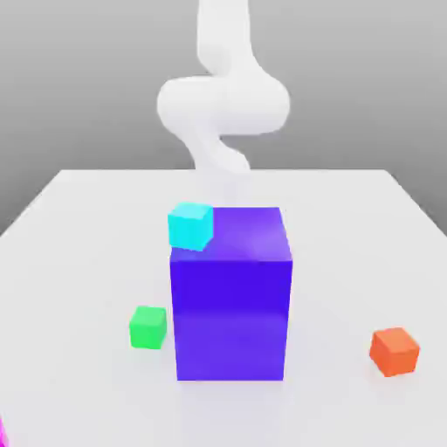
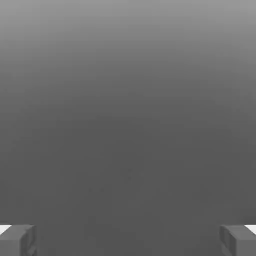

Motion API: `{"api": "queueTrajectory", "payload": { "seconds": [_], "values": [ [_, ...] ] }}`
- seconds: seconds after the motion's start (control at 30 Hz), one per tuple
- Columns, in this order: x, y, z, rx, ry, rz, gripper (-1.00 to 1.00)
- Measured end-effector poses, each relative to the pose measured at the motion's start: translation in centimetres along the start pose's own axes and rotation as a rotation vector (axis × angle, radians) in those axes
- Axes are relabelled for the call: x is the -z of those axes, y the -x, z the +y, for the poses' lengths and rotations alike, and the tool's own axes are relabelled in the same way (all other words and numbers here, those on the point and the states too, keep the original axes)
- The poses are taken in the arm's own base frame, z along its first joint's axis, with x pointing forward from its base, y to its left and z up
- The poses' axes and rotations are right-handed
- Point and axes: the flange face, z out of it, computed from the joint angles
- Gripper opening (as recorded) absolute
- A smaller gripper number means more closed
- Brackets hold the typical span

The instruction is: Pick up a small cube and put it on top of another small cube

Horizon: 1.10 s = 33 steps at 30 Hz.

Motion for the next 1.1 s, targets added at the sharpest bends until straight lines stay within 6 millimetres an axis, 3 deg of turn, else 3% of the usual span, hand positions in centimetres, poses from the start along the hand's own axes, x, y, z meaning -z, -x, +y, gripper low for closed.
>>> {"api": "queueTrajectory", "payload": {
  "seconds": [0.23,0.5,0.67,0.77,0.93,1.1],
  "values": [
    [-11.2,-4.2,2.8,-0.189,0.167,-0.049,0.0],
    [-23.5,-7.5,9.6,-0.41,0.35,-0.097,0.0],
    [-30.6,-9.0,16.4,-0.566,0.466,-0.118,0.0],
    [-34.7,-8.8,20.3,-0.646,0.531,-0.136,0.0],
    [-40.9,-7.7,27.7,-0.787,0.64,-0.164,0.0],
    [-46.4,-5.4,35.6,-0.919,0.739,-0.185,0.0]
  ]
}}
